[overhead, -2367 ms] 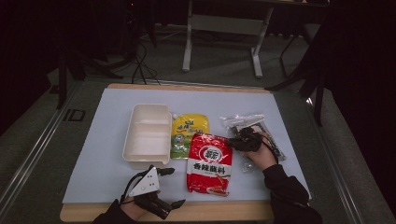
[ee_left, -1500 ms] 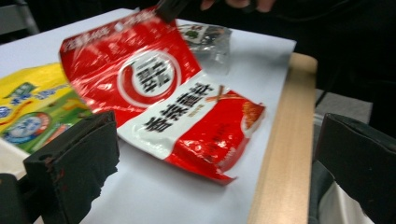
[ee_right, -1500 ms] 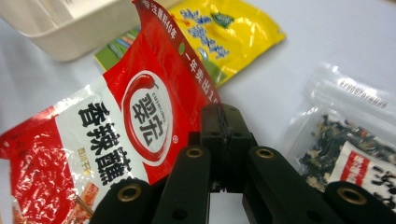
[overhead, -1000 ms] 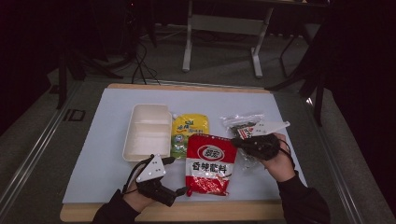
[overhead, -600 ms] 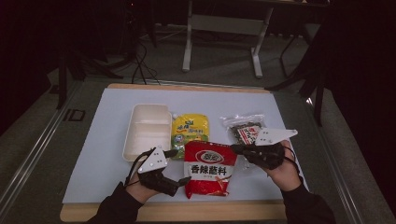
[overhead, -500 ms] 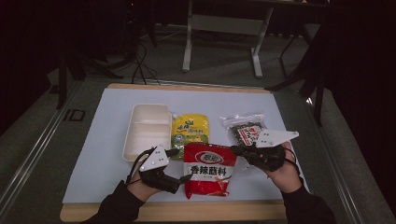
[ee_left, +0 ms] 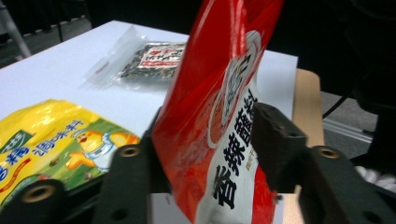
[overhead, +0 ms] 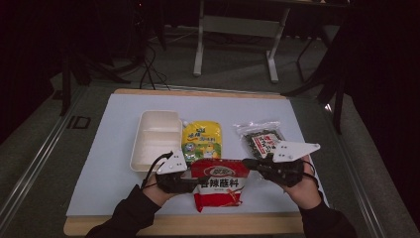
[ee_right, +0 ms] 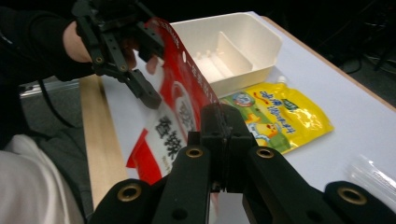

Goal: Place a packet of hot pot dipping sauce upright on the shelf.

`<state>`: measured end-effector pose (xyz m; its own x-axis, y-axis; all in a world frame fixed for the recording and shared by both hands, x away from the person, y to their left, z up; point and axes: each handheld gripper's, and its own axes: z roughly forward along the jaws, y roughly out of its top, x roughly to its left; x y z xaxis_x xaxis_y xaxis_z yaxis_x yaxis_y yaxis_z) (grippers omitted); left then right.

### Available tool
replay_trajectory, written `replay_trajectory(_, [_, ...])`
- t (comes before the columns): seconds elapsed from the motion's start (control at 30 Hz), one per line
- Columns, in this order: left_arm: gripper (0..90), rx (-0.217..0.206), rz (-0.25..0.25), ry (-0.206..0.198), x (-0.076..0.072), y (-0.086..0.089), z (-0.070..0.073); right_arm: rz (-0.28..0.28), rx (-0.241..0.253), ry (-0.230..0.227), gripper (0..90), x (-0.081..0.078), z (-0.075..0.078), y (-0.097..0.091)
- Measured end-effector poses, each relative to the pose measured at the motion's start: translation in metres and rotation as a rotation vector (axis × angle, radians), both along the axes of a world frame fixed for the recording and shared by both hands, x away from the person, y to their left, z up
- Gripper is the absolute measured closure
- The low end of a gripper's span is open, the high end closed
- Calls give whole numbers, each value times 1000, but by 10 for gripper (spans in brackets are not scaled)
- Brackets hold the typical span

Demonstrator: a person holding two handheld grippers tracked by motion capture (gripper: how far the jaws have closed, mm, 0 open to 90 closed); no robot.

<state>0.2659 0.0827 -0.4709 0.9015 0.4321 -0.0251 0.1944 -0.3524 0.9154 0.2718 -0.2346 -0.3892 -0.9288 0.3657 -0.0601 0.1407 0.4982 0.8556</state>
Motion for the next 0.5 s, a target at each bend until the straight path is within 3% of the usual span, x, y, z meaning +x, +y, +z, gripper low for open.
replay_trajectory(0.3, [886,50,-60,13,2,-5,5,-2,13,6,899,-2,2,-5])
replay_trajectory(0.5, [900,58,-67,7,-4,-6,10,0,18,7,897,-4,3,-8])
